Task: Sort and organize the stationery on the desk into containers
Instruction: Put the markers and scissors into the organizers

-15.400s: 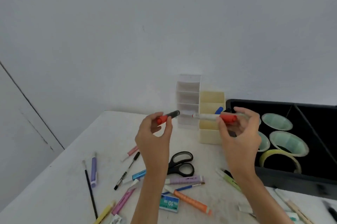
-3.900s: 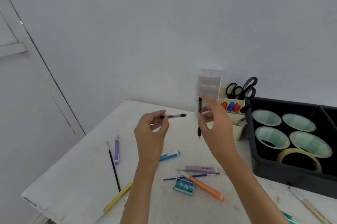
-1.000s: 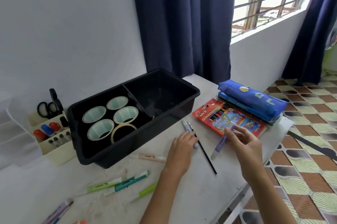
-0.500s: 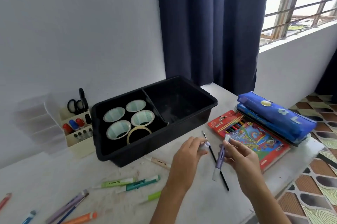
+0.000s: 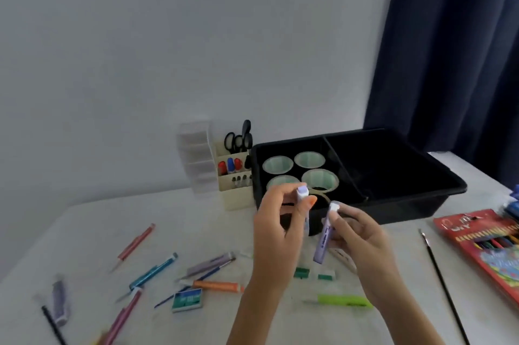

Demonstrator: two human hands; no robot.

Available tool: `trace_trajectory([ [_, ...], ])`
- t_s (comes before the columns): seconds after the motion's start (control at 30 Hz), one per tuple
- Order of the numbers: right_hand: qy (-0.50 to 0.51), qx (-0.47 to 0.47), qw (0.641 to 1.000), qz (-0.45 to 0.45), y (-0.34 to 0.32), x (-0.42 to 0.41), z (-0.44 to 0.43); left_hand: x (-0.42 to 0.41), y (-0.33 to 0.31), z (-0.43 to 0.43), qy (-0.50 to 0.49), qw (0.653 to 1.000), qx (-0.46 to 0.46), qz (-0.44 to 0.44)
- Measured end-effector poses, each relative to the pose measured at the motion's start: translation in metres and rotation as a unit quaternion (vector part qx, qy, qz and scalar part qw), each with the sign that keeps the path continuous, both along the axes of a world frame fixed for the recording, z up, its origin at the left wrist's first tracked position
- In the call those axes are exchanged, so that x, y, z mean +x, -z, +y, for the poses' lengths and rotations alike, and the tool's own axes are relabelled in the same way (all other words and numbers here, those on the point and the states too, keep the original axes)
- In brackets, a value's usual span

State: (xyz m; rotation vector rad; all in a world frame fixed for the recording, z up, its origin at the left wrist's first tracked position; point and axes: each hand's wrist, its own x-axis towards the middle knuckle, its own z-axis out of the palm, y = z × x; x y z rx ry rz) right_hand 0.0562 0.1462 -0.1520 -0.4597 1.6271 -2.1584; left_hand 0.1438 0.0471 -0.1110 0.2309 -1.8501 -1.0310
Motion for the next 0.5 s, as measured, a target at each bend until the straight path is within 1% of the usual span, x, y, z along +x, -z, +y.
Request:
trace_trajectory([
  [0.1, -0.017, -0.005, 1.000, 0.025, -0.011, 0.014, -0.036, 0.025, -0.007, -0.030, -0.051, 0.998, -0.010, 0.019],
  [0.2, -0.026, -0.013, 0.998, 0.062, -0.026, 0.026, -0.073, 0.050, -0.011, -0.064, -0.092, 0.995, 0.005, 0.025],
  [0.3, -0.023, -0.003, 0.991, 0.130, -0.042, 0.035, -0.110, 0.073, -0.014, -0.096, -0.129, 0.991, 0.003, 0.027],
  [0.4, -0.025, -0.006, 0.983, 0.181, -0.053, 0.041, -0.145, 0.092, -0.018, -0.124, -0.146, 0.988, 0.021, 0.040],
  [0.5, -0.019, -0.027, 0.977, 0.212, -0.061, 0.048, -0.176, 0.102, -0.021, -0.147, -0.146, 0.987, 0.050, 0.046],
])
